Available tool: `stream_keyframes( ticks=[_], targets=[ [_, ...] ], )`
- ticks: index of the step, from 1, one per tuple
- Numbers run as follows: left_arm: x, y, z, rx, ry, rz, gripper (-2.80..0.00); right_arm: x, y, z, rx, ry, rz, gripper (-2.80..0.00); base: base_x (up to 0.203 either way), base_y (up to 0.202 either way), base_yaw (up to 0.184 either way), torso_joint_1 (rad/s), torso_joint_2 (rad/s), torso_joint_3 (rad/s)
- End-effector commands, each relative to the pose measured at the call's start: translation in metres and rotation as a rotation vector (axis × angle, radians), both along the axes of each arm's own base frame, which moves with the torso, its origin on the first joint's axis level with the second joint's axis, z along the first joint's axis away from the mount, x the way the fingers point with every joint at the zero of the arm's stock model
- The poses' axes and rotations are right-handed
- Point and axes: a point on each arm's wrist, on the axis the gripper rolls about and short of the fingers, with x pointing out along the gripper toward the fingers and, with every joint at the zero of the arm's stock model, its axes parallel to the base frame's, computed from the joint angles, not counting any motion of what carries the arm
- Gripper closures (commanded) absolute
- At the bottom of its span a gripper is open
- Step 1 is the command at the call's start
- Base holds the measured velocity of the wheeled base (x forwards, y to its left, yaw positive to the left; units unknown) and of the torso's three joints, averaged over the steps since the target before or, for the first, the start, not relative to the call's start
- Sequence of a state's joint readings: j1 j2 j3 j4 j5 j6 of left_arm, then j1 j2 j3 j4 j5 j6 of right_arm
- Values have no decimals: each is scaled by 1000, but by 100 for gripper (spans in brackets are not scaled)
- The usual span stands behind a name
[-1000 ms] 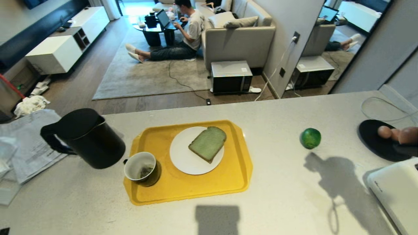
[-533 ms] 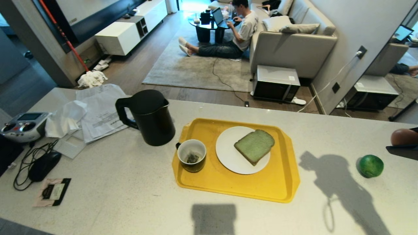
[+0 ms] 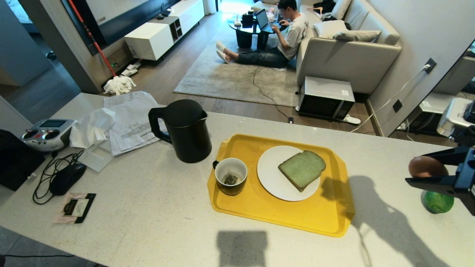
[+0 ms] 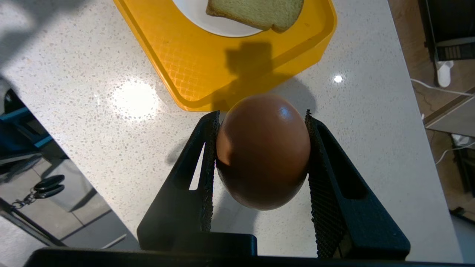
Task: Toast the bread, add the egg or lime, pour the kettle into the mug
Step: Put the egg in the bowl
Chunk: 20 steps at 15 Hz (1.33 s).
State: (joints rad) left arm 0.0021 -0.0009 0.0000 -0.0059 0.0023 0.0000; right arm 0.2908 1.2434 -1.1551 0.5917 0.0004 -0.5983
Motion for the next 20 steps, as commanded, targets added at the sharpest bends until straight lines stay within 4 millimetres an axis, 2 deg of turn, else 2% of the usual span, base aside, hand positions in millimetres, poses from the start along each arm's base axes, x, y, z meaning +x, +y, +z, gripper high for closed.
stream_keyframes(
  ticks=[1,5,8,13,17,20],
  targets=[
    [0,0,0,0,1,2,0,17,23,-18,-67,57,56,0,0,0,0,0,0,0],
    [0,0,0,0,1,0,0,46,64,-54,-187,105,93,0,0,0,0,0,0,0],
    [0,0,0,0,1,0,0,69,103,-81,-249,87,123,0,0,0,0,0,0,0],
    [0,0,0,0,1,2,0,92,161,-122,-300,39,168,0,0,0,0,0,0,0],
    [0,0,0,0,1,0,0,113,191,-129,-288,7,179,0,0,0,0,0,0,0],
    [0,0,0,0,1,0,0,126,204,-130,-275,-11,177,0,0,0,0,0,0,0]
  ],
)
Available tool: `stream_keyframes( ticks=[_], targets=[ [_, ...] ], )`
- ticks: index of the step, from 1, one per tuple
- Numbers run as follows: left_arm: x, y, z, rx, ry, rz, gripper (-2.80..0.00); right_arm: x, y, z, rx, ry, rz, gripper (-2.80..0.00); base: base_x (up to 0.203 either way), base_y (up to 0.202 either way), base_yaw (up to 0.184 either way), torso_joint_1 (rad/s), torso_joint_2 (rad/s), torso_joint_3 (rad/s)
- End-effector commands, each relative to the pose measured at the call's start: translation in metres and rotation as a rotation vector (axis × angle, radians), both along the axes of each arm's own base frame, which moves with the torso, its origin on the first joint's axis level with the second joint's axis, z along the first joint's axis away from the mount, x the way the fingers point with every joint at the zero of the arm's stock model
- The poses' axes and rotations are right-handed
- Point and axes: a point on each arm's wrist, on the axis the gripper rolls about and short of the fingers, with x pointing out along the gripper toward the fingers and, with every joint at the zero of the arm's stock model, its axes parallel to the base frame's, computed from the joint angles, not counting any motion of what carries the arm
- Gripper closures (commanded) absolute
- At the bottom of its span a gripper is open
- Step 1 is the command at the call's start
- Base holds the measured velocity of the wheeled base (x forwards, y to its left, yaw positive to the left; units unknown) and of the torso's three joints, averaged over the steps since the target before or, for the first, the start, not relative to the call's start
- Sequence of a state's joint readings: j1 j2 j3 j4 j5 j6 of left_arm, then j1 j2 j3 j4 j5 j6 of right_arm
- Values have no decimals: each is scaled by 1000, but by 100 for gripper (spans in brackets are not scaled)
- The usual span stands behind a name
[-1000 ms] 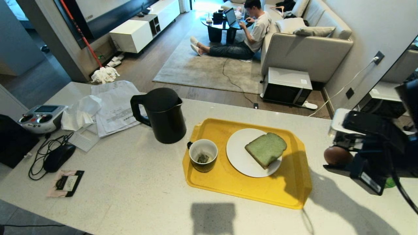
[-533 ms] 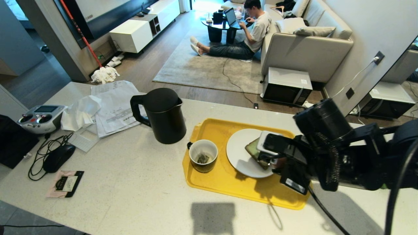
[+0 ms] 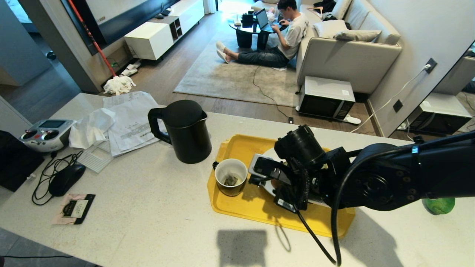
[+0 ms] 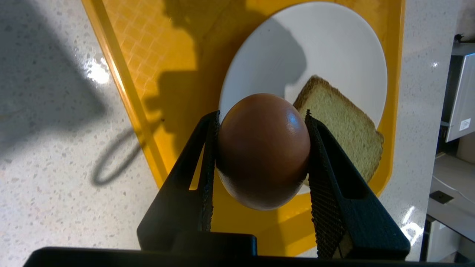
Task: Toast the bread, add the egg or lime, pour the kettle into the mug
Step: Put the egg in the bowl
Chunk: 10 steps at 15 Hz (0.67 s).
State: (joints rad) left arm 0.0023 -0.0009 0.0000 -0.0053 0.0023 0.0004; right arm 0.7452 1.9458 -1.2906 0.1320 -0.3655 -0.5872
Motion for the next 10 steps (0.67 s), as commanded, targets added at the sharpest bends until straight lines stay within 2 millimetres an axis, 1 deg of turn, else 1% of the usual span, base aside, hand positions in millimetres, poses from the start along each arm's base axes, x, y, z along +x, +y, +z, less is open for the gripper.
stream_keyframes(
  ticks=[1,4,7,10],
  targets=[
    [0,0,0,0,0,0,0,11,10,-15,-23,19,0,0,0,0,0,0,0,0],
    [0,0,0,0,0,2,0,20,6,-22,-30,29,-36,0,0,0,0,0,0,0],
    [0,0,0,0,0,0,0,33,-1,-30,-36,38,-79,0,0,0,0,0,0,0],
    [0,0,0,0,0,1,0,40,-1,-36,-40,46,-90,0,0,0,0,0,0,0]
  ],
)
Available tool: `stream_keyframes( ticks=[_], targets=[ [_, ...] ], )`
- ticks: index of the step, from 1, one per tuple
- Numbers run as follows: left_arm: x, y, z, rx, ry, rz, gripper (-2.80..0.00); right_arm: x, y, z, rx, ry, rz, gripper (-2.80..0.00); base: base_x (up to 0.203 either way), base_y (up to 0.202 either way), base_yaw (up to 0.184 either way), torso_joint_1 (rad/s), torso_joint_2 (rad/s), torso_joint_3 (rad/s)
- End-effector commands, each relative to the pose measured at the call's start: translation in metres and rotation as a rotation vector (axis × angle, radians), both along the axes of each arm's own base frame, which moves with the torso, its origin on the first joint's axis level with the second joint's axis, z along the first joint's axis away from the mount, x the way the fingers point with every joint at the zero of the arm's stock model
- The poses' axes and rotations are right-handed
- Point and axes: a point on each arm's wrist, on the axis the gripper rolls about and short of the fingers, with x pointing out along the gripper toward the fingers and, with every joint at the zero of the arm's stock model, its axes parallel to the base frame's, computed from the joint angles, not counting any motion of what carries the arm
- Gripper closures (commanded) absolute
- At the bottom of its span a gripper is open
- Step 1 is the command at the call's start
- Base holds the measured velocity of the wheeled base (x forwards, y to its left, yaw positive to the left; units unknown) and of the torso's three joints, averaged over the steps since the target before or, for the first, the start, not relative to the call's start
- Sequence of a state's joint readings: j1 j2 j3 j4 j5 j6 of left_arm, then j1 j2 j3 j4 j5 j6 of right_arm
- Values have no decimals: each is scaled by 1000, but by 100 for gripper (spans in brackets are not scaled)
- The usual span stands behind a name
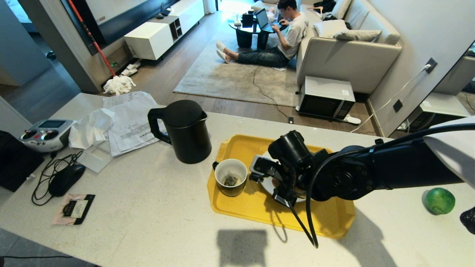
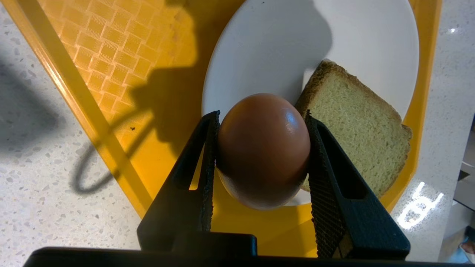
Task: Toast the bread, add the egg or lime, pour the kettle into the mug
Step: Put the egg in the bowl
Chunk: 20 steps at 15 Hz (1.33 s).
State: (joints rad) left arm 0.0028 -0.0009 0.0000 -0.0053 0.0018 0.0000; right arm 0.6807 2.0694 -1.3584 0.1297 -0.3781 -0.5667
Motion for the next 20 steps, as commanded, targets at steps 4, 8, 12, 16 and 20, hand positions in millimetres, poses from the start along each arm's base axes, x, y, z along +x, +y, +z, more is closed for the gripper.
stream_keyframes(
  ticks=[4,8,12,16,20],
  targets=[
    [0,0,0,0,1,-1,0,13,6,-17,-14,14,-8,0,0,0,0,0,0,0],
    [0,0,0,0,0,0,0,26,9,-28,-25,12,-35,0,0,0,0,0,0,0],
    [0,0,0,0,0,-2,0,40,2,-34,-27,14,-69,0,0,0,0,0,0,0],
    [0,0,0,0,0,0,0,44,-3,-34,-26,14,-82,0,0,0,0,0,0,0],
    [0,0,0,0,0,0,0,44,-3,-34,-29,7,-90,-280,0,0,0,0,0,0]
  ],
)
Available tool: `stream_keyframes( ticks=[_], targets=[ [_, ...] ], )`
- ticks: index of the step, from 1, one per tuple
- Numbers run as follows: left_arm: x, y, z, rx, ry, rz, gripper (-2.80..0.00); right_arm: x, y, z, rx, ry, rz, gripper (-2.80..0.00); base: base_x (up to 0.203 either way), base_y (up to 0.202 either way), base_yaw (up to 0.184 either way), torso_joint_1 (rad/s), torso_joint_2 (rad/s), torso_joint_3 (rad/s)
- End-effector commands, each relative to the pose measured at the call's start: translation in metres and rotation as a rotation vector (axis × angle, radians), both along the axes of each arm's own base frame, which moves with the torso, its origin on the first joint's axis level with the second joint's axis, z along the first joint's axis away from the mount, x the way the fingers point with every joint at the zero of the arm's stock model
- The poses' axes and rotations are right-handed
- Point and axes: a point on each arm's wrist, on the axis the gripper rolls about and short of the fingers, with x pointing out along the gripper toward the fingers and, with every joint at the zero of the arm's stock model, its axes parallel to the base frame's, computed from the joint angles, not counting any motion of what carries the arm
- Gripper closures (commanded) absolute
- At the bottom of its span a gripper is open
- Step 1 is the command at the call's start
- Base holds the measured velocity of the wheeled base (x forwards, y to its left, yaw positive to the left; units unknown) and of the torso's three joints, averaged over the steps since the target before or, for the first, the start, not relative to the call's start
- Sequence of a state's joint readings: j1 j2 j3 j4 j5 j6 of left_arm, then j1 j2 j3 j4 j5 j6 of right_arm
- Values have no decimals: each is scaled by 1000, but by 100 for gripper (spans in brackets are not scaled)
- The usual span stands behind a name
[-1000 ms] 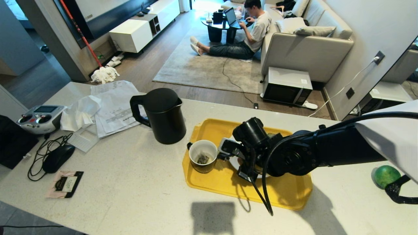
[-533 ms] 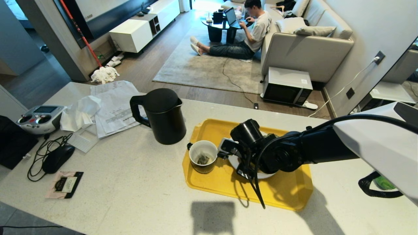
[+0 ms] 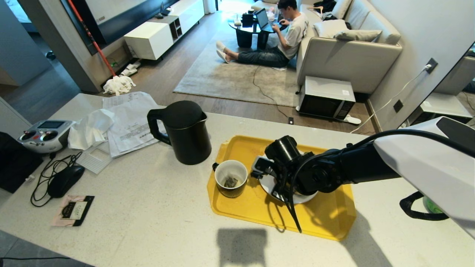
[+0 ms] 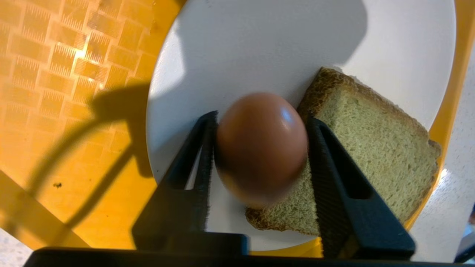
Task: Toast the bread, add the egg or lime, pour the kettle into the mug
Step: Put the egg in the bowl
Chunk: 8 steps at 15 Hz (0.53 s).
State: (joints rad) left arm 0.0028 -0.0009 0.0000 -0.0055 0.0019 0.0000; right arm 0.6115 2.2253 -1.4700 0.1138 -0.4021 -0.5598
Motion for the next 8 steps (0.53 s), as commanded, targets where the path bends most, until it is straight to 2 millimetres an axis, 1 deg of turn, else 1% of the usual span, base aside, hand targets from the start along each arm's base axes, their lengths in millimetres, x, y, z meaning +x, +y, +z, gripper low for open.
stream_keyframes(
  ticks=[1,5,6,8],
  targets=[
    [0,0,0,0,0,1,0,0,0,3,0,-9,0,-280,0,0,0,0,0,0],
    [0,0,0,0,0,-2,0,-1,-1,11,11,-24,0,-280,0,0,0,0,0,0],
    [0,0,0,0,0,1,0,-2,-1,15,15,-32,1,-280,0,0,0,0,0,0],
    [0,0,0,0,0,0,0,-6,-4,29,31,-54,0,-280,0,0,0,0,0,0]
  ],
)
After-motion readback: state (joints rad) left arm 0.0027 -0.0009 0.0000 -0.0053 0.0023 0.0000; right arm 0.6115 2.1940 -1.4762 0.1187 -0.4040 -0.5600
